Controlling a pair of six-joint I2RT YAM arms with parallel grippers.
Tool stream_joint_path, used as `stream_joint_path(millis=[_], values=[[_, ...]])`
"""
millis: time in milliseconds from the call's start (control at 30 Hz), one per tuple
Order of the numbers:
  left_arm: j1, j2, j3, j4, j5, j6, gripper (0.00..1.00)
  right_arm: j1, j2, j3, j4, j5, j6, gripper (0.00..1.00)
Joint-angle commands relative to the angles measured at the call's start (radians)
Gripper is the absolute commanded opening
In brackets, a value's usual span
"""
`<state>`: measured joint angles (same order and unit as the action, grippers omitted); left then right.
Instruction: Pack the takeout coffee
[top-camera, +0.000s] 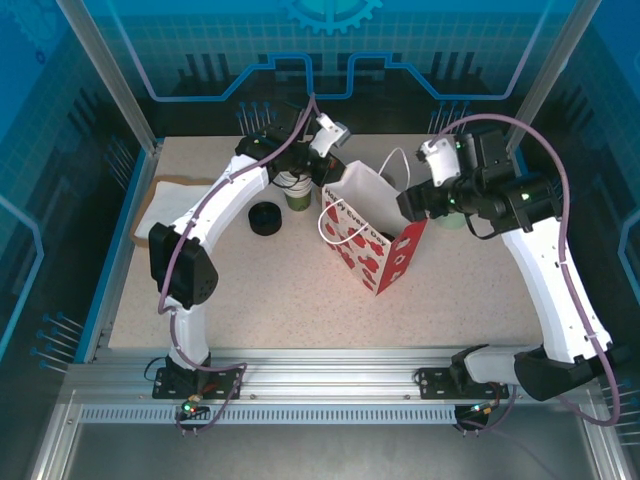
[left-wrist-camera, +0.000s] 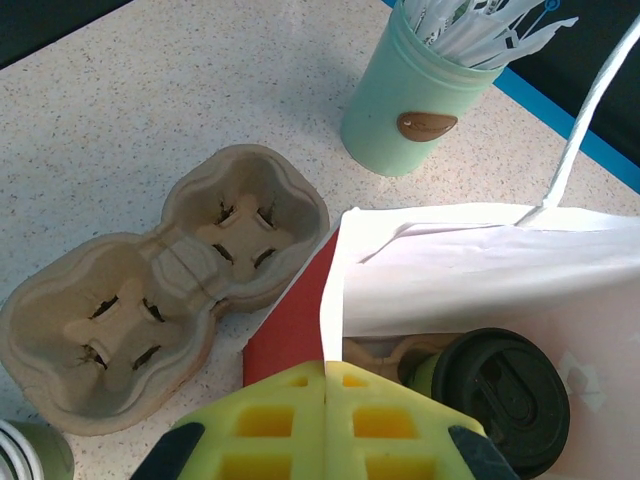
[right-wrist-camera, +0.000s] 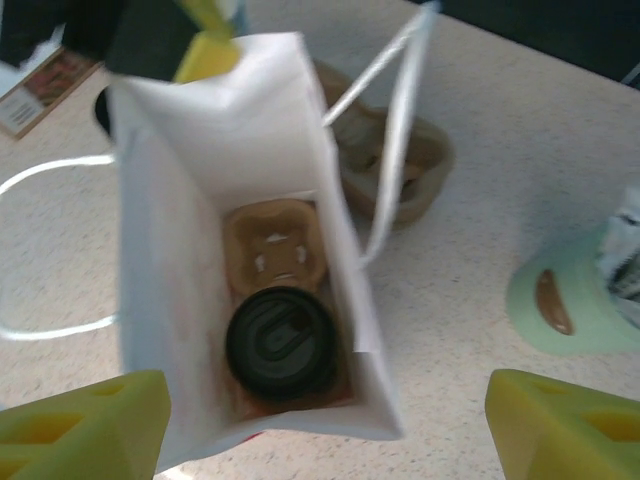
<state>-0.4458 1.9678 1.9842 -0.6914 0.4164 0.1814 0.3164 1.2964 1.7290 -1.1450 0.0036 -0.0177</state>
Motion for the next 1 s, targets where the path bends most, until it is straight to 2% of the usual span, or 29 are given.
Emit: stream_joint_path(millis=[0,200,367,567,800,967], values=[[0.006,-0.04,-0.016,-0.008,0.018,-0.028,0.06,-0.07,-0.019,-0.01,0.075,0.059,0.033,0.83],[0.006,-0.046,0.003,0.015,0.029,-0.068,0.43,-0.192,-0.001,-0.041,0.172,0.129,0.044,0.81],[0.006,-0.087,0.009,0.044,0.031,-0.113,0.59,-0.277,0.047,-0.073,0.221,0.158,0.048,0.78],[0.006,-0.209,-0.073,0.149,0.046,-0.197,0.66,-0.405,0.086,-0.168,0.28,0.086,0.068,0.65],[0.005,-0.371,-0.254,0.319,0.048,-0.282,0.69,-0.469,0.176,-0.192,0.324,0.049,0.088,0.44],[0.005,-0.452,-0.342,0.37,0.044,-0.289,0.7,-0.491,0.227,-0.204,0.35,0.078,0.087,0.4]])
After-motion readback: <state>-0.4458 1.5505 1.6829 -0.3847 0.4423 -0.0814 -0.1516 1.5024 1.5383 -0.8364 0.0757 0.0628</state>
